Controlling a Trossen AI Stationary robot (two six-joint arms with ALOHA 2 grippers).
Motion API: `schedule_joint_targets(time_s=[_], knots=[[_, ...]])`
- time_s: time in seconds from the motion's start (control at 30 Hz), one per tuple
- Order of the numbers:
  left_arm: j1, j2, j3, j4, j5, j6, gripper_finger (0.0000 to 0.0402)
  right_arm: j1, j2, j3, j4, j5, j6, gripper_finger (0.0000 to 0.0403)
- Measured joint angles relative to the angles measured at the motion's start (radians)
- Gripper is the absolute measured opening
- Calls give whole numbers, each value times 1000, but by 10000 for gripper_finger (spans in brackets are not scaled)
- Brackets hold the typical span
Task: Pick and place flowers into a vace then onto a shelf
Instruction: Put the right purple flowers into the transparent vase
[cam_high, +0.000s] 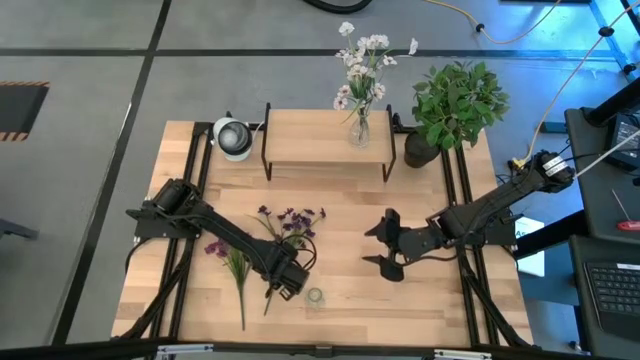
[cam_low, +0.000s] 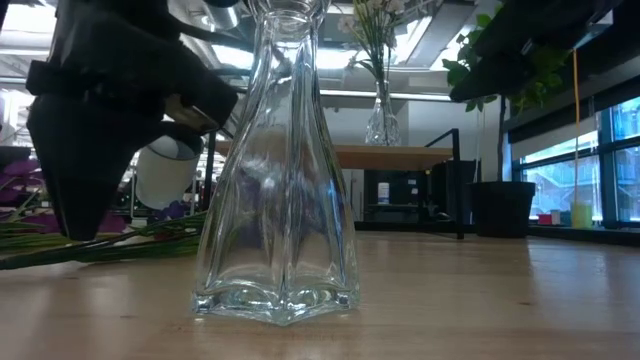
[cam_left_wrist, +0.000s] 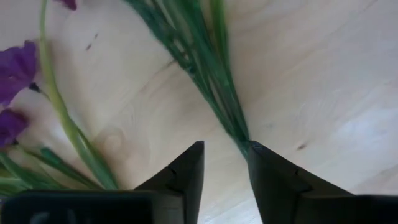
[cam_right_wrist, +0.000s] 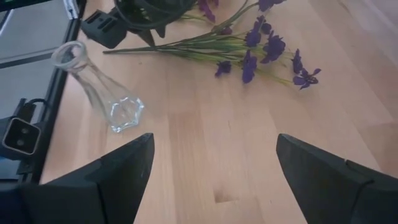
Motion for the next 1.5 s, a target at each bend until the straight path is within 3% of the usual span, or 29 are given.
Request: schedule_joint_targets(time_s=[0.37,0.77,1.2,1.5], knots=[[-1,0,0,4,34,-13,152,-10,0,0,-13,0,0,339],[1,0,-1,79,-84,-101,146,-10,0,0,-24,-1,-3,339],[7,-8,-95,167,-62,-176,121,-10,0,0,-29,-1,-3,339],[7,-5,-97,161,-68,-207,59,-9,0,0,-29,-1,-3,339]])
